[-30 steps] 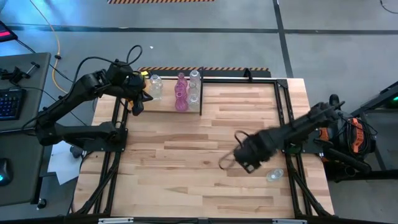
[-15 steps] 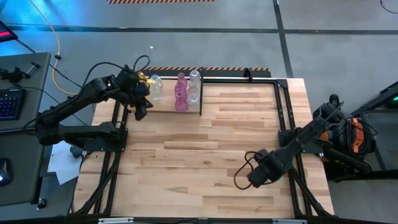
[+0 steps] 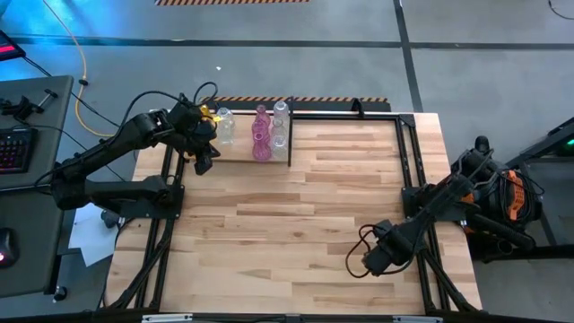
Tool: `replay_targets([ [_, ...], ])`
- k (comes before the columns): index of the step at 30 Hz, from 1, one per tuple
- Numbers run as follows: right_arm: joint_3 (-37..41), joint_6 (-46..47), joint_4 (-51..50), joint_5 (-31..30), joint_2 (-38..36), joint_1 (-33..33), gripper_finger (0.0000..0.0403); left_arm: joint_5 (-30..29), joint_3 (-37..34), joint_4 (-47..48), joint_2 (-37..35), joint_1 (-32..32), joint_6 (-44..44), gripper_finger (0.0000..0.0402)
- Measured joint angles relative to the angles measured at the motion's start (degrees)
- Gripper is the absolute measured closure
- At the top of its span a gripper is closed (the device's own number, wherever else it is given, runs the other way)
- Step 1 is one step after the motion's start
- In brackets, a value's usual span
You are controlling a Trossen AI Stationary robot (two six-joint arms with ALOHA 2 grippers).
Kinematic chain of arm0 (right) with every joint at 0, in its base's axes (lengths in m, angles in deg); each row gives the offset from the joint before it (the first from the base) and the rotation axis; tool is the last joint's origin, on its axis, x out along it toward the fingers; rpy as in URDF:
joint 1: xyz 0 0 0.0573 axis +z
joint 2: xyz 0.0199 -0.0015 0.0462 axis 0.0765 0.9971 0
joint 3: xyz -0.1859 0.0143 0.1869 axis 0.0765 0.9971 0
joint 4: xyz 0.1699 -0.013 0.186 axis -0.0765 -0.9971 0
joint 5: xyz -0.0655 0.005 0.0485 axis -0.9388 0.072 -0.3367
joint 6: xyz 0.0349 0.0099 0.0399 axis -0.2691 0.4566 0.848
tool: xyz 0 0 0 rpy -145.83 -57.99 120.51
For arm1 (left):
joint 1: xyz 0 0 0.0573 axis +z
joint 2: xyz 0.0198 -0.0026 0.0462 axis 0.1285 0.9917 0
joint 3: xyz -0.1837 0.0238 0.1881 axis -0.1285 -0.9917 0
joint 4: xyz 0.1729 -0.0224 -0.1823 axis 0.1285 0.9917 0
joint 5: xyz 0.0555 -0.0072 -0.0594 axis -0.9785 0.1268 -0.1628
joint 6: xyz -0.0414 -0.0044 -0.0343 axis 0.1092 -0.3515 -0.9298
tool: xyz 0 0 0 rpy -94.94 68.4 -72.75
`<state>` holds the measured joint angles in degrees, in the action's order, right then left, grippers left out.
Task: Sort vases onto shelf
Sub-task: Put the transparent vase on the shelf aligned with the left transparent vases
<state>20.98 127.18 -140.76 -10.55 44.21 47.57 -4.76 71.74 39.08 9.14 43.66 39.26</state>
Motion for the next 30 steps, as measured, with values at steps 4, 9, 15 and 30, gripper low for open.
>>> replay_targets([
  [4, 2.2, 0.0, 4.4, 0.5, -0.2, -0.1, 0.017, 0.0, 0.0, 0.0, 0.0, 0.0, -0.4, 0.0402],
  [9, 2.8, 0.3, 6.3, 1.3, -0.3, -1.2, 0.017, 0.0, 0.0, 0.0, 0.0, 0.0, -0.9, 0.0402],
  [15, 2.6, -3.8, 6.5, -0.2, -0.3, -2.8, 0.021, 0.0, 0.0, 0.0, 0.0, 0.0, -1.0, 0.0402],
  [30, 2.1, -15.3, 9.4, -4.2, -0.6, -8.3, 0.0397, 0.0, 0.0, 0.0, 0.0, 0.0, -1.5, 0.0402],
])
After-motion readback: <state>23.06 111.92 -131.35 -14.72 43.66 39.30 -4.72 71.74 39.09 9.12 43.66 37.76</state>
